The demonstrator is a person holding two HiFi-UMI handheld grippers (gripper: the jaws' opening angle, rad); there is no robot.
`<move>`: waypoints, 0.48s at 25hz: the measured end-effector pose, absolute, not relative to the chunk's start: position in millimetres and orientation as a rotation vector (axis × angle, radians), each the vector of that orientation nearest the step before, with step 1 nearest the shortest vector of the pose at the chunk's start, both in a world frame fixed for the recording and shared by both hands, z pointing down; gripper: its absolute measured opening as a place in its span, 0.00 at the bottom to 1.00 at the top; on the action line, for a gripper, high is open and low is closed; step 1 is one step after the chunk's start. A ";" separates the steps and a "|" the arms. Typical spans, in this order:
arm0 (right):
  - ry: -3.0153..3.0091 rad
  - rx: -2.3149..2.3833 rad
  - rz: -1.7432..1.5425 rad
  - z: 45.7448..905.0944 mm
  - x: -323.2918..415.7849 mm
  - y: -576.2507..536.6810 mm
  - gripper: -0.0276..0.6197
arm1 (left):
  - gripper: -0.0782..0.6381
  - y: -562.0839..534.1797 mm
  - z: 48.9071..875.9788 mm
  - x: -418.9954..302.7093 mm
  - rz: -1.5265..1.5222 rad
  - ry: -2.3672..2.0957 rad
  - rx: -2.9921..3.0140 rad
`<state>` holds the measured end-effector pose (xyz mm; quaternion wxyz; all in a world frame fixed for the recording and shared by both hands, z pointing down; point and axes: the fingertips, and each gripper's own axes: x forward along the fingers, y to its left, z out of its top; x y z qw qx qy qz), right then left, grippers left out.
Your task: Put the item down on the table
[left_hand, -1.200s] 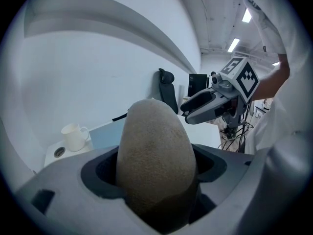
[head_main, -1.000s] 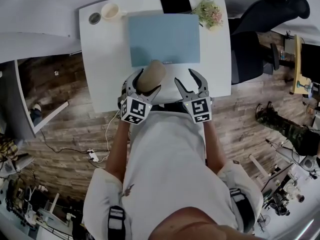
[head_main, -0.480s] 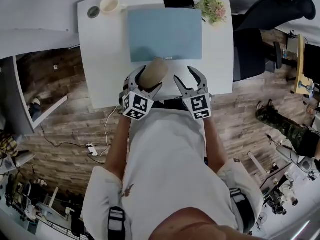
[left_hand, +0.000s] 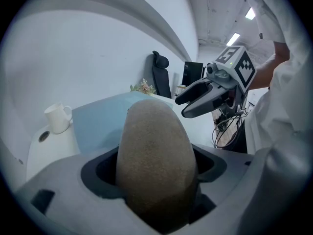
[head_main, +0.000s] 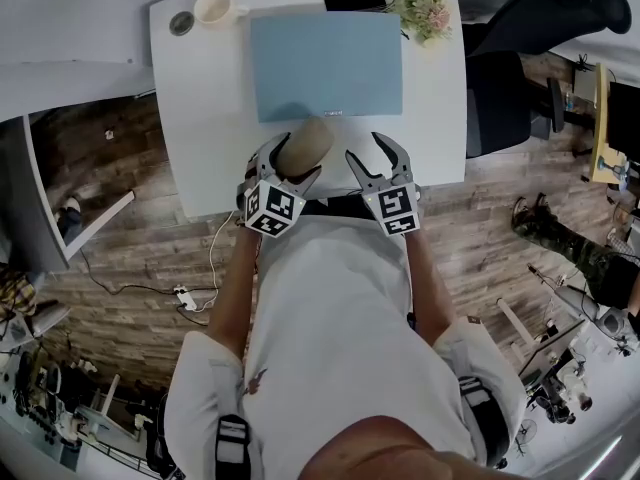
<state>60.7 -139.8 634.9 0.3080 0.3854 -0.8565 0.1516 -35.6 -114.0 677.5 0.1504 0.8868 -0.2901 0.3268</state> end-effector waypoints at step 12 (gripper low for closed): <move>-2.242 0.971 0.437 655.6 58.2 -131.0 0.44 | 0.67 -103.8 699.6 -34.8 0.969 -0.797 2.500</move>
